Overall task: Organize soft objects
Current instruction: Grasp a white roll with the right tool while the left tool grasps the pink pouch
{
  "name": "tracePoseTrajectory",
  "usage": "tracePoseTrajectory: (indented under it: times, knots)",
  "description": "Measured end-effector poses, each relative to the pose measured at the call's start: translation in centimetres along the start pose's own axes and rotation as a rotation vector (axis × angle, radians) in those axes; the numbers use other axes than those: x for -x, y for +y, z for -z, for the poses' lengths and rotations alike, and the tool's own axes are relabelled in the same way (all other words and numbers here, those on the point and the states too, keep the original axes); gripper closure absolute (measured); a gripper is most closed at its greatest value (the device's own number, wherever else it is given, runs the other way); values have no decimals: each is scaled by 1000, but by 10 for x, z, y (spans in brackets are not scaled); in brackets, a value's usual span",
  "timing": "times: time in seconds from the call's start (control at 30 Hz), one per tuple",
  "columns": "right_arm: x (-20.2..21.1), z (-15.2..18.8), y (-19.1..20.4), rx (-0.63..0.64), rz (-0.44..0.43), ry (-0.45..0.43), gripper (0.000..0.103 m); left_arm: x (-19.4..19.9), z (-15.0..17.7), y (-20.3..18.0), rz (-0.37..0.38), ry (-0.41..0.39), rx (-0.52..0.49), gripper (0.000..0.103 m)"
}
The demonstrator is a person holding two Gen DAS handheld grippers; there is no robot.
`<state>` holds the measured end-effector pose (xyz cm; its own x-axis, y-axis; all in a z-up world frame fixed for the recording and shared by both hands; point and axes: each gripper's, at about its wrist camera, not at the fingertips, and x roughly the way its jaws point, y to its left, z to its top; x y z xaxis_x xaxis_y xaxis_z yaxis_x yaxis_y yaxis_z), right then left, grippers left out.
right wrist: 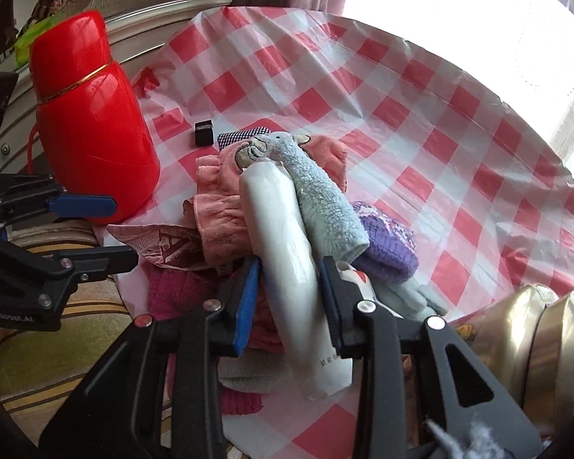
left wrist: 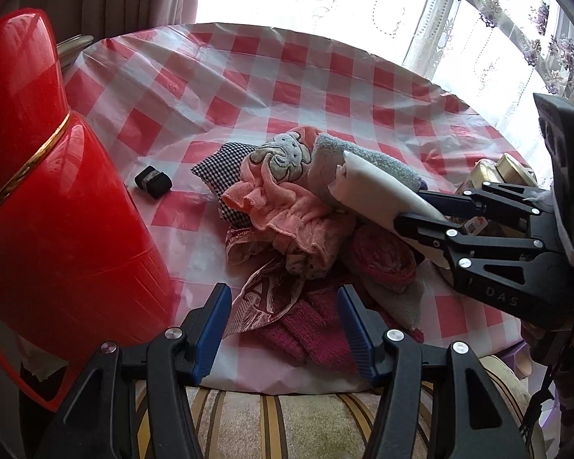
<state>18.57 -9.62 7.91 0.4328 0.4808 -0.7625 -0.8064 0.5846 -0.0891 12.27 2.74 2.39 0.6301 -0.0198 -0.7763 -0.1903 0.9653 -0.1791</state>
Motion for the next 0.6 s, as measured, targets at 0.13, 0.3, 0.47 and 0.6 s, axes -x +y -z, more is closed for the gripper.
tracePoseTrajectory:
  times: [0.13, 0.3, 0.47, 0.6]
  knots:
    - [11, 5, -3, -28, 9, -14, 69, -3, -1, -4, 39, 12, -7, 45]
    - [28, 12, -12, -81, 15, -34, 69, -8, 0, -11, 127, 47, 2, 45]
    - [46, 24, -17, -124, 20, -49, 70, -15, 1, -19, 189, 81, 11, 45]
    - [63, 34, -22, -165, 29, -62, 70, -23, -5, -31, 230, 90, -12, 45]
